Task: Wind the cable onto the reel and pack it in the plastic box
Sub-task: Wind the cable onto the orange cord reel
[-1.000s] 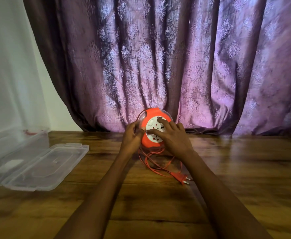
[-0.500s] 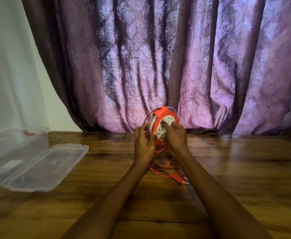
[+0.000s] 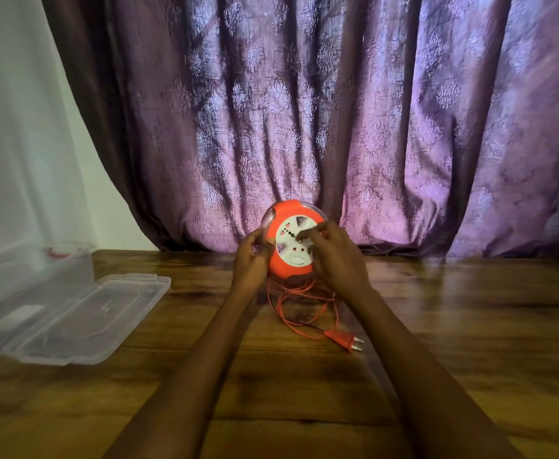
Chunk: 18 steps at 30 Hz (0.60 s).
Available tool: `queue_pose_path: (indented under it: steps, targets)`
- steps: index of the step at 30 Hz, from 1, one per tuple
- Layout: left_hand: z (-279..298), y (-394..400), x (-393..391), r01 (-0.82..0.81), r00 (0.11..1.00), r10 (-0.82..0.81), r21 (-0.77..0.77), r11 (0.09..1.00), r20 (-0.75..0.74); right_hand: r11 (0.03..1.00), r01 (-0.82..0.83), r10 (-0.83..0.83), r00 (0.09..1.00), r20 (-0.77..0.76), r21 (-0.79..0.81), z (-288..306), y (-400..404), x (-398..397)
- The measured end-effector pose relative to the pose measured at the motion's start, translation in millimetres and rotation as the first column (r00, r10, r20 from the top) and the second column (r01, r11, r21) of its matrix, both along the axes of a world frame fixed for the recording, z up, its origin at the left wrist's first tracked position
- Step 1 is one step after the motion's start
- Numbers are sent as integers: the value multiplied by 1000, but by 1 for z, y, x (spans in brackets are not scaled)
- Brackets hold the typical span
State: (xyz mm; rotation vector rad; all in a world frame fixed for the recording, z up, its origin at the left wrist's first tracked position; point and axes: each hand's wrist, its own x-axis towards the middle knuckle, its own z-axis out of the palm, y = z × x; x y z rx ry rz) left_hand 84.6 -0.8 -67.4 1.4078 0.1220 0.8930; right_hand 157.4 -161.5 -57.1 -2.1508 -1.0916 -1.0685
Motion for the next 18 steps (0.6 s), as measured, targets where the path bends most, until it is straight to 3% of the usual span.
queue_pose_path:
  steps: [2, 4, 7, 13, 18]
  targets:
    - [2, 7, -5, 84, 995, -81, 42, 996, -59, 978, -31, 62, 987, 147, -207, 1, -3, 4]
    - [3, 14, -7, 112, 988, -106, 55, 992, -108, 938, 6, 56, 984, 170, -345, 1, -4, 6]
    - [5, 13, -11, 111, 985, -99, 80, 991, -142, 913, 99, -23, 981, 191, -396, -1, -2, 8]
    - [5, -8, -7, -3, 996, 20, 197, 980, -85, 944, 249, -182, 940, 290, -215, -3, -4, 7]
    - [-7, -28, -2, -171, 981, 194, 373, 912, -23, 962, 271, -269, 961, 63, -42, -11, -1, 4]
